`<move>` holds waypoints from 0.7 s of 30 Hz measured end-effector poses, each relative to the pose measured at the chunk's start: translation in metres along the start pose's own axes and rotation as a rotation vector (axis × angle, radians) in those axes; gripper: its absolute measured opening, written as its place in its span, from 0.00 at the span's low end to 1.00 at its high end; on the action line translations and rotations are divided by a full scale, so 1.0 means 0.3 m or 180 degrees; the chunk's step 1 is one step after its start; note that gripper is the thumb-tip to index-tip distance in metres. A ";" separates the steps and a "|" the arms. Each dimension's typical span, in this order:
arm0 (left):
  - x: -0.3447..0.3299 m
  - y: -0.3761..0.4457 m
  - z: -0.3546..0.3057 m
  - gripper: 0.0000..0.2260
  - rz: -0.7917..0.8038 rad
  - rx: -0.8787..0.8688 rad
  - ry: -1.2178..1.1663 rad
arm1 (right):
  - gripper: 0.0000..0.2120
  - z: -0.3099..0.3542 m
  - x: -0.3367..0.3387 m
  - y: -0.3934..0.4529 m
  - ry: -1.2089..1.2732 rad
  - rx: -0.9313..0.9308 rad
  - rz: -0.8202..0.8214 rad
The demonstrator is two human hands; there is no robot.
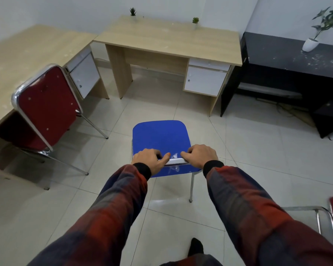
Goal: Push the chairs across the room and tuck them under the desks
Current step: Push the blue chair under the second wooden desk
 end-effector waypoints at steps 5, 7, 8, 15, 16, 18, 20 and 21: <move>-0.026 0.079 -0.080 0.24 0.0080 0.0096 0.0016 | 0.20 -0.080 0.050 0.089 0.0064 0.0020 -0.0014; -0.030 0.105 -0.109 0.24 0.0061 0.0116 0.0014 | 0.20 -0.111 0.068 0.121 0.0074 0.0027 -0.0032; -0.026 0.117 -0.120 0.24 0.0039 0.0123 0.0010 | 0.20 -0.120 0.077 0.134 0.0093 0.0035 -0.0065; 0.051 0.210 -0.120 0.23 0.0052 0.0229 0.0052 | 0.21 -0.082 0.172 0.222 0.0221 0.0231 -0.0274; 0.065 0.223 -0.119 0.23 0.0016 0.0268 0.0042 | 0.22 -0.073 0.184 0.236 0.0244 0.0266 -0.0269; 0.081 0.235 -0.113 0.23 -0.0024 0.0358 0.0058 | 0.24 -0.060 0.192 0.258 0.0263 0.0332 -0.0237; 0.079 0.234 -0.118 0.23 -0.0087 0.0448 0.0122 | 0.24 -0.069 0.194 0.264 0.0235 0.0391 -0.0250; 0.075 0.235 -0.125 0.23 -0.0120 0.0476 0.0130 | 0.24 -0.078 0.196 0.269 0.0195 0.0432 -0.0261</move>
Point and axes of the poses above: each hand's wrist, its own y-axis towards the middle knuckle, its own x-axis out of the back of the hand, z = x × y, the point moved 8 cm from there along y, towards the middle knuckle, and after that the axes turned 3 degrees about -x, right-handed, at the moved point
